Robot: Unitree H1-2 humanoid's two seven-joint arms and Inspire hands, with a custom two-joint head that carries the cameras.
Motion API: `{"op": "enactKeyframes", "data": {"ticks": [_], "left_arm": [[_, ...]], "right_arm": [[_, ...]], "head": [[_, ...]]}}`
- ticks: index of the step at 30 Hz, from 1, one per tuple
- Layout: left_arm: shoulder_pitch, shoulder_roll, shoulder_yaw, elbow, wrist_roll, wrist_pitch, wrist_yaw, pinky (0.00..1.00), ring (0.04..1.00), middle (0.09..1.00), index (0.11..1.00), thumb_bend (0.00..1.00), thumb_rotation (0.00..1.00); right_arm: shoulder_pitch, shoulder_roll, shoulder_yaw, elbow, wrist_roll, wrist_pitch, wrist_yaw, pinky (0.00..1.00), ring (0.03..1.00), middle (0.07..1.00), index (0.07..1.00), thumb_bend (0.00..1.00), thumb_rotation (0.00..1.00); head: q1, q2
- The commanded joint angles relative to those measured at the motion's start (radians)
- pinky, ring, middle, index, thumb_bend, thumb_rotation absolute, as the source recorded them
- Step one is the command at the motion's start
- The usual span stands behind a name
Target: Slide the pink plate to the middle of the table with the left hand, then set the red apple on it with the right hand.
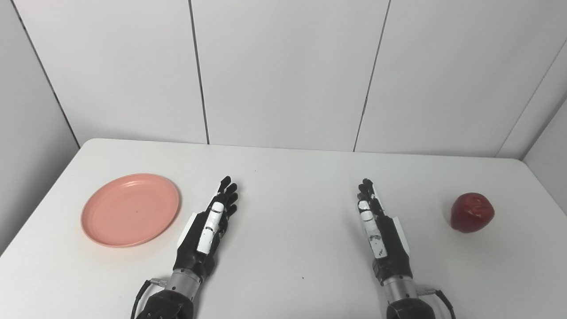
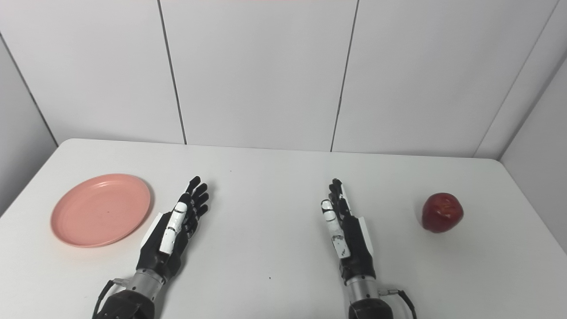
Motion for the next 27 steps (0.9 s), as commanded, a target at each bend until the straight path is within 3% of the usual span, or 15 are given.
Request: {"op": "enactKeyframes", "data": {"ticks": [1,12,21,27], "left_arm": [[-0.018,0.005,-0.003,-0.029,-0.003,-0.004,-0.005,1.00,1.000,1.000,1.000,0.55,1.00],[-0.020,0.005,-0.004,-0.028,0.002,-0.007,-0.002,1.00,1.000,1.000,1.000,0.56,1.00],[-0.024,0.009,-0.001,-0.009,0.009,-0.060,-0.004,1.00,1.000,1.000,1.000,0.54,1.00],[-0.023,0.002,-0.007,-0.009,0.030,-0.063,0.007,1.00,1.000,1.000,1.000,0.53,1.00]], "right_arm": [[-0.029,0.000,0.000,-0.030,0.004,-0.054,0.000,1.00,0.984,0.976,0.985,0.64,0.95],[-0.029,0.001,-0.001,-0.030,0.004,-0.056,-0.001,1.00,0.981,0.973,0.983,0.64,0.95],[-0.023,0.002,0.006,-0.035,0.008,-0.058,0.006,0.99,0.983,0.980,0.989,0.62,0.95],[-0.011,-0.006,0.008,-0.048,0.011,-0.053,0.013,1.00,0.985,0.982,0.991,0.62,0.96]], "head": [[0.002,0.001],[0.002,-0.001],[0.007,-0.003],[0.089,-0.018]]}}
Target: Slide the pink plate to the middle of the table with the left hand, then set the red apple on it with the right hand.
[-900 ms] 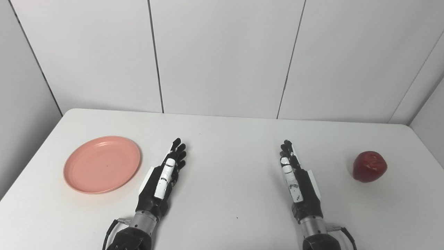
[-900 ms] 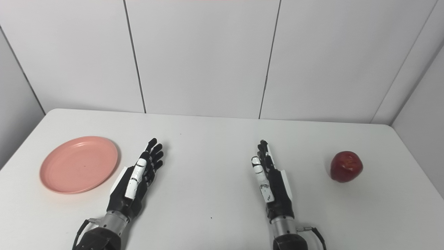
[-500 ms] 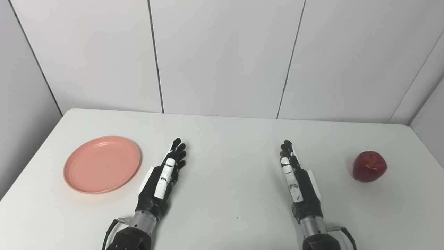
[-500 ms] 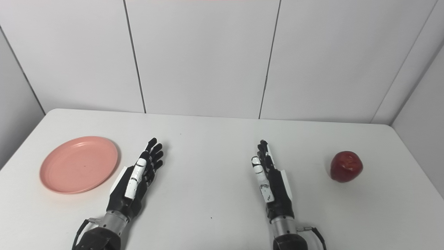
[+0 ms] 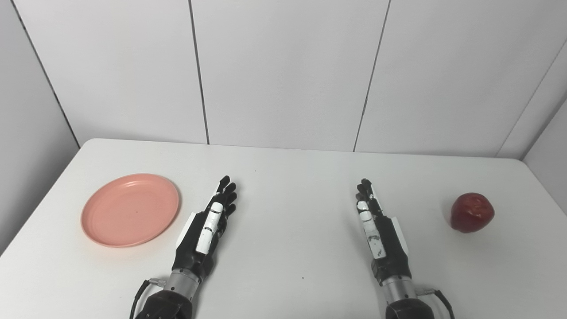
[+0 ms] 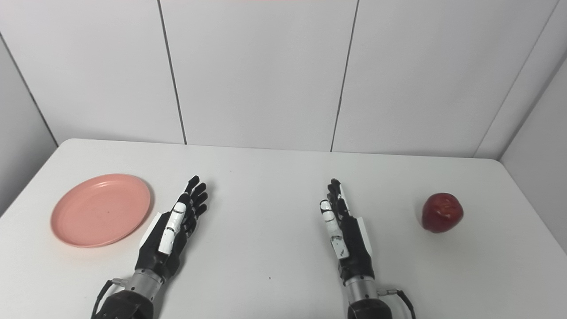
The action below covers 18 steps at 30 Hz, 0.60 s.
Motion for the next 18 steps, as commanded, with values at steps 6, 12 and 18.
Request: {"op": "enactKeyframes", "data": {"ticks": [6,12,18], "left_arm": [[-0.023,-0.042,-0.026,0.001,0.000,-0.088,-0.002,1.00,1.000,1.000,1.000,0.53,1.00],[-0.028,-0.069,-0.040,0.007,0.019,-0.110,0.020,1.00,1.000,1.000,1.000,0.56,1.00],[-0.038,-0.067,-0.032,0.008,0.024,-0.125,0.026,1.00,1.000,1.000,1.000,0.55,1.00]], "right_arm": [[-0.006,-0.056,-0.021,-0.021,0.061,-0.089,0.047,1.00,0.996,0.992,1.000,0.62,0.98],[-0.012,-0.087,-0.038,0.015,0.128,-0.097,0.090,1.00,1.000,1.000,1.000,0.68,0.96],[-0.007,-0.100,-0.046,0.020,0.158,-0.120,0.113,1.00,1.000,1.000,1.000,0.62,0.97]], "head": [[0.177,-0.028],[0.247,-0.038],[0.257,-0.045]]}}
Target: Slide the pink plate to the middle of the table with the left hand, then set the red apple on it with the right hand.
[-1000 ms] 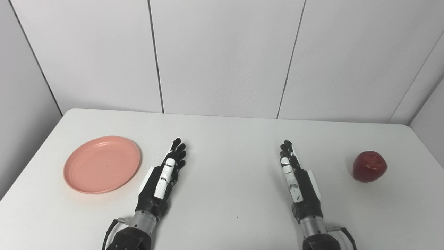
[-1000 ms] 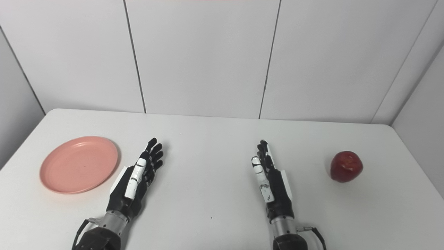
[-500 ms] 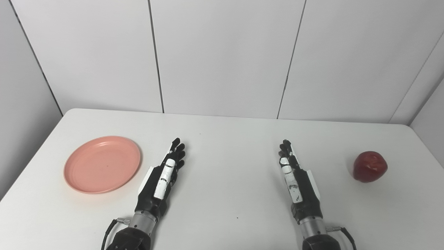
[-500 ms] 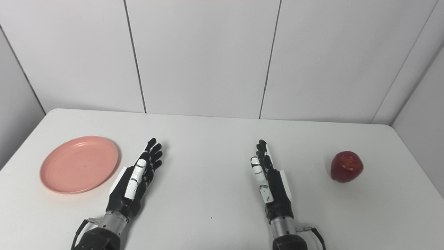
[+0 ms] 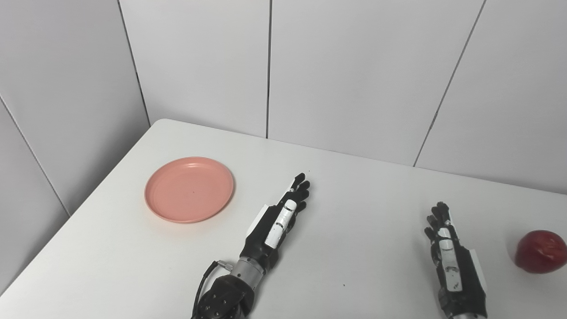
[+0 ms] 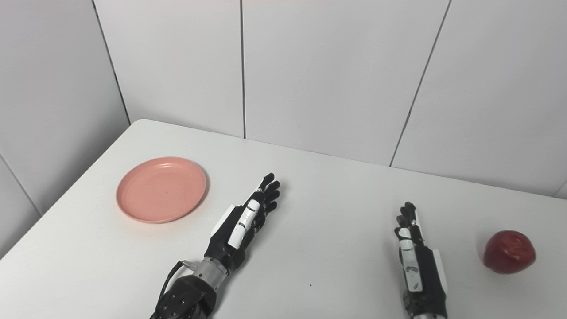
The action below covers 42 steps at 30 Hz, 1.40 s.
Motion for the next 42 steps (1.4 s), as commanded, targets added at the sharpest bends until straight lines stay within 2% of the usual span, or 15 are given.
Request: {"op": "enactKeyframes", "data": {"ticks": [1,7,11,15,18,21,25,27,34,42], "left_arm": [[-0.037,0.009,0.005,-0.027,0.014,-0.051,0.006,1.00,1.000,1.000,1.000,0.55,1.00],[-0.069,0.081,0.028,-0.112,0.013,-0.007,-0.010,1.00,1.000,1.000,1.000,0.55,1.00],[-0.086,0.148,0.039,-0.185,0.042,0.058,-0.019,1.00,1.000,1.000,1.000,0.55,1.00],[-0.105,0.217,0.072,-0.252,0.016,0.141,-0.029,1.00,1.000,1.000,1.000,0.53,1.00],[-0.114,0.257,0.107,-0.282,-0.012,0.203,-0.039,1.00,1.000,1.000,1.000,0.58,1.00],[-0.117,0.289,0.140,-0.271,-0.019,0.190,-0.039,1.00,1.000,1.000,1.000,0.59,1.00],[-0.123,0.321,0.196,-0.200,-0.047,0.134,-0.035,1.00,1.000,1.000,1.000,0.61,1.00],[-0.128,0.335,0.218,-0.175,-0.054,0.127,-0.035,1.00,1.000,1.000,1.000,0.64,1.00],[-0.156,0.393,0.269,-0.114,-0.073,0.110,-0.042,1.00,1.000,1.000,1.000,0.62,1.00],[-0.176,0.437,0.306,-0.041,-0.084,0.051,-0.042,1.00,1.000,1.000,1.000,0.63,1.00]], "right_arm": [[-0.017,-0.006,-0.006,-0.016,0.010,-0.062,0.012,1.00,1.000,1.000,1.000,0.61,0.97],[-0.015,-0.007,-0.008,-0.022,0.016,-0.049,0.021,1.00,1.000,1.000,1.000,0.62,0.97],[-0.015,-0.006,-0.010,-0.020,0.016,-0.059,0.022,1.00,1.000,1.000,1.000,0.60,0.97],[-0.015,-0.005,-0.010,-0.022,0.008,-0.057,0.021,1.00,1.000,1.000,1.000,0.61,0.97],[-0.015,-0.005,-0.011,-0.022,0.012,-0.052,0.026,1.00,1.000,1.000,1.000,0.62,0.97],[-0.014,-0.003,-0.011,-0.025,0.010,-0.051,0.025,1.00,1.000,1.000,1.000,0.62,0.97],[-0.012,-0.003,-0.011,-0.030,0.005,-0.050,0.025,1.00,1.000,1.000,1.000,0.62,0.97],[-0.009,-0.002,-0.011,-0.038,0.004,-0.039,0.023,1.00,1.000,1.000,1.000,0.63,0.97],[-0.002,0.000,-0.009,-0.053,-0.001,-0.034,0.020,1.00,1.000,1.000,1.000,0.64,0.96],[0.007,0.000,-0.009,-0.079,0.007,-0.025,0.023,1.00,1.000,1.000,1.000,0.63,0.96]], "head": [[-0.001,-0.002],[0.002,-0.004],[0.007,-0.006],[0.014,-0.010],[0.014,-0.013],[0.014,-0.014],[0.015,-0.014],[0.014,-0.013],[0.010,-0.007],[0.017,-0.007]]}}
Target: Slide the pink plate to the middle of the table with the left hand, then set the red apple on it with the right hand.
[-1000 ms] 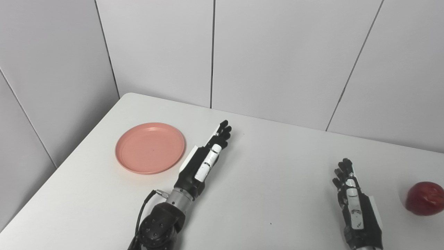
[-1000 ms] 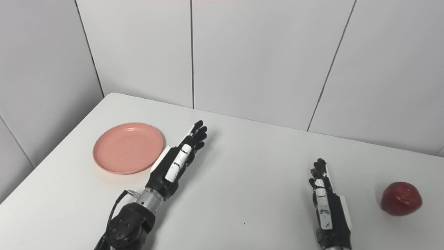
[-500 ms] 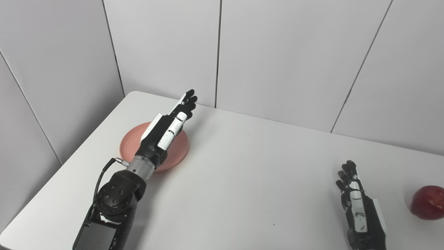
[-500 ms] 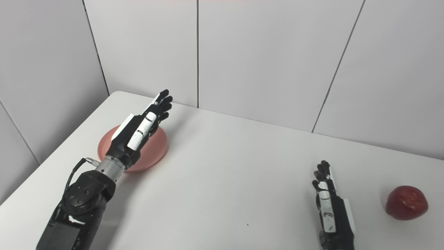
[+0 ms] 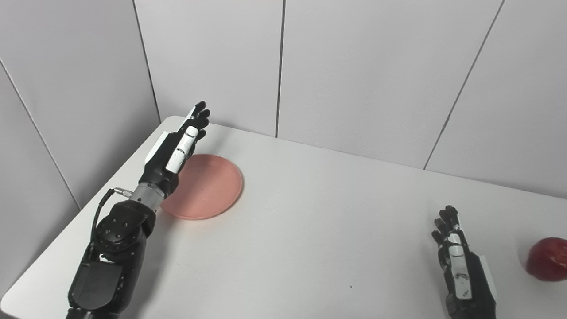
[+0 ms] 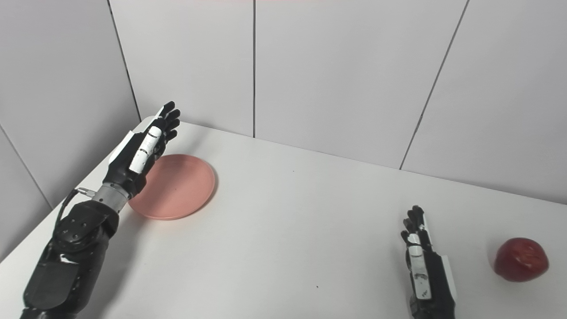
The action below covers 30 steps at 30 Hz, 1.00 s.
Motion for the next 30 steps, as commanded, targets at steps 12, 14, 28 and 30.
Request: {"op": "enactKeyframes", "data": {"ticks": [12,14,28,30], "left_arm": [[-0.064,0.059,0.060,0.021,-0.019,-0.051,0.020,1.00,1.000,1.000,1.000,0.63,1.00],[-0.068,0.072,0.068,0.034,-0.021,-0.053,0.015,1.00,1.000,1.000,1.000,0.63,1.00],[-0.075,0.129,0.094,0.150,-0.044,-0.089,-0.017,1.00,1.000,1.000,1.000,0.65,1.00],[-0.072,0.138,0.098,0.153,-0.054,-0.071,-0.026,1.00,1.000,1.000,1.000,0.64,1.00]], "right_arm": [[-0.013,0.005,-0.018,-0.097,0.026,0.058,-0.018,1.00,1.000,1.000,1.000,0.60,0.98],[-0.012,0.002,-0.018,-0.102,0.034,0.071,-0.015,1.00,1.000,1.000,1.000,0.60,0.98],[-0.009,-0.001,-0.014,-0.126,0.027,0.118,-0.024,1.00,1.000,1.000,1.000,0.60,0.96],[-0.008,-0.001,-0.014,-0.128,0.026,0.121,-0.026,1.00,1.000,1.000,1.000,0.60,0.96]], "head": [[0.008,0.001],[0.010,0.001],[0.013,0.002],[0.019,0.004]]}}
